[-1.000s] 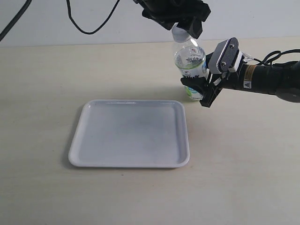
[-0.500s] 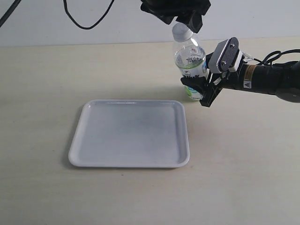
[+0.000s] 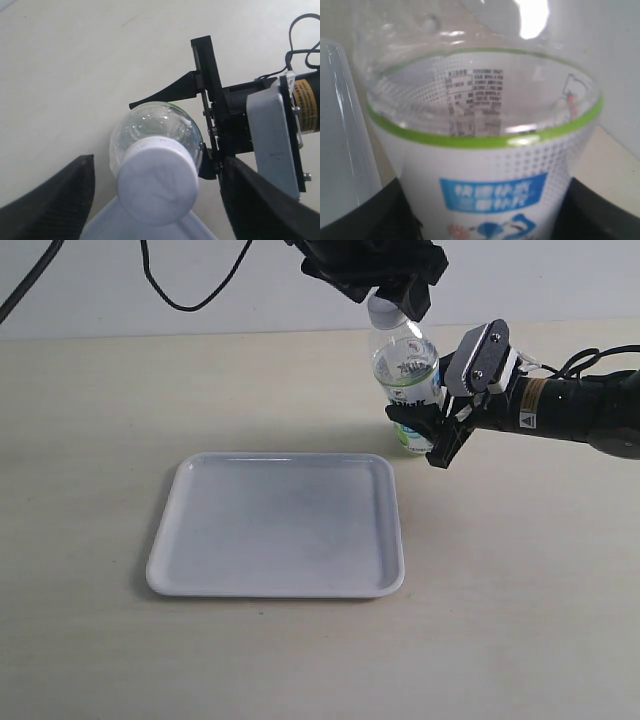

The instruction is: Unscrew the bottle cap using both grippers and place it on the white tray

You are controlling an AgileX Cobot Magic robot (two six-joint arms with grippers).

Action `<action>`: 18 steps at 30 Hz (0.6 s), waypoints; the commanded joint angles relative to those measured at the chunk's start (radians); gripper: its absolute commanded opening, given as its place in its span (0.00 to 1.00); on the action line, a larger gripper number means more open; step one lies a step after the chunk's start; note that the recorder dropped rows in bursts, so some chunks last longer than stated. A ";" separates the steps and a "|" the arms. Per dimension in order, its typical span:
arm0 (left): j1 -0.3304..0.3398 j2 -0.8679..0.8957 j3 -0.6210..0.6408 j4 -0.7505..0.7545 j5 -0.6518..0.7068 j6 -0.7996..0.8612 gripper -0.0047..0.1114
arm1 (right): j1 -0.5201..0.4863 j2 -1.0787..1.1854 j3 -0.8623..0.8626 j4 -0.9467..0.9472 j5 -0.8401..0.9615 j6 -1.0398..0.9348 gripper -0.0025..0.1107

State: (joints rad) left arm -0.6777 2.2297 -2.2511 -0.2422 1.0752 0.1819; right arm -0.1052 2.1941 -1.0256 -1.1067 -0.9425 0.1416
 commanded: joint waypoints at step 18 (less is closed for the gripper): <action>-0.001 -0.003 -0.007 0.003 0.000 -0.060 0.04 | 0.000 0.011 0.010 -0.036 0.097 0.002 0.02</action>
State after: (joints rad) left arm -0.6777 2.2297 -2.2511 -0.2377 1.0752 0.1554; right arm -0.1052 2.1941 -1.0256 -1.1047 -0.9425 0.1416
